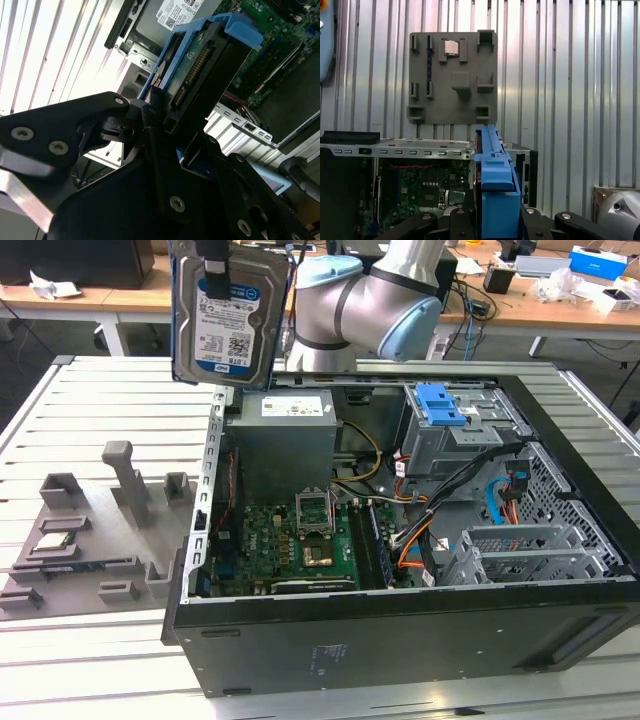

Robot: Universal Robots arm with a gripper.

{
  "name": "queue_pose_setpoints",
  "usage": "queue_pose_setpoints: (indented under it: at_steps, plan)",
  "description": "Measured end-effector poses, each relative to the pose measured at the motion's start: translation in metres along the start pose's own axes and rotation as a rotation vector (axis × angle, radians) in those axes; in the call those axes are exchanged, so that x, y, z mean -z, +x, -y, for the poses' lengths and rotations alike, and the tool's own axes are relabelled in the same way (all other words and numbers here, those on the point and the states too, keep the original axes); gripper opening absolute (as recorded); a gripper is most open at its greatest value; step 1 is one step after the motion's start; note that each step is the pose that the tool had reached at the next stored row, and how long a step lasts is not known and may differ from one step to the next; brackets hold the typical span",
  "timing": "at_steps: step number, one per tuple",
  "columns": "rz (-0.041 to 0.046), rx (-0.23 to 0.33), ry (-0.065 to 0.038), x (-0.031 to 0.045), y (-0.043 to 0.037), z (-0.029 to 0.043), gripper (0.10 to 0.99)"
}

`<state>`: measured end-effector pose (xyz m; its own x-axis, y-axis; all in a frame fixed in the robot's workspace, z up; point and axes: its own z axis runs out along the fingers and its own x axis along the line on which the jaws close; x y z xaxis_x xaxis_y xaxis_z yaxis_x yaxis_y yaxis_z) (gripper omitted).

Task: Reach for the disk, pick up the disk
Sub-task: 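Pick up the disk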

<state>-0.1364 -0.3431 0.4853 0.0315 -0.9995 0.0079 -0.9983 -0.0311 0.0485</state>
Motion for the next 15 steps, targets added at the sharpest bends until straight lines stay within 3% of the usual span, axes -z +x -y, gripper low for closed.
queue_pose_setpoints:
  at_steps: [3, 10, 15]
  plan:
    - [0.0, 0.0, -0.001, 0.0009, 0.0006, 0.0183, 0.365]
    - [0.0, 0.0, -0.002, 0.0021, 0.0014, 0.0442, 0.365]
    - [0.0001, 0.0, -0.003, 0.0034, 0.0022, 0.0692, 0.365]
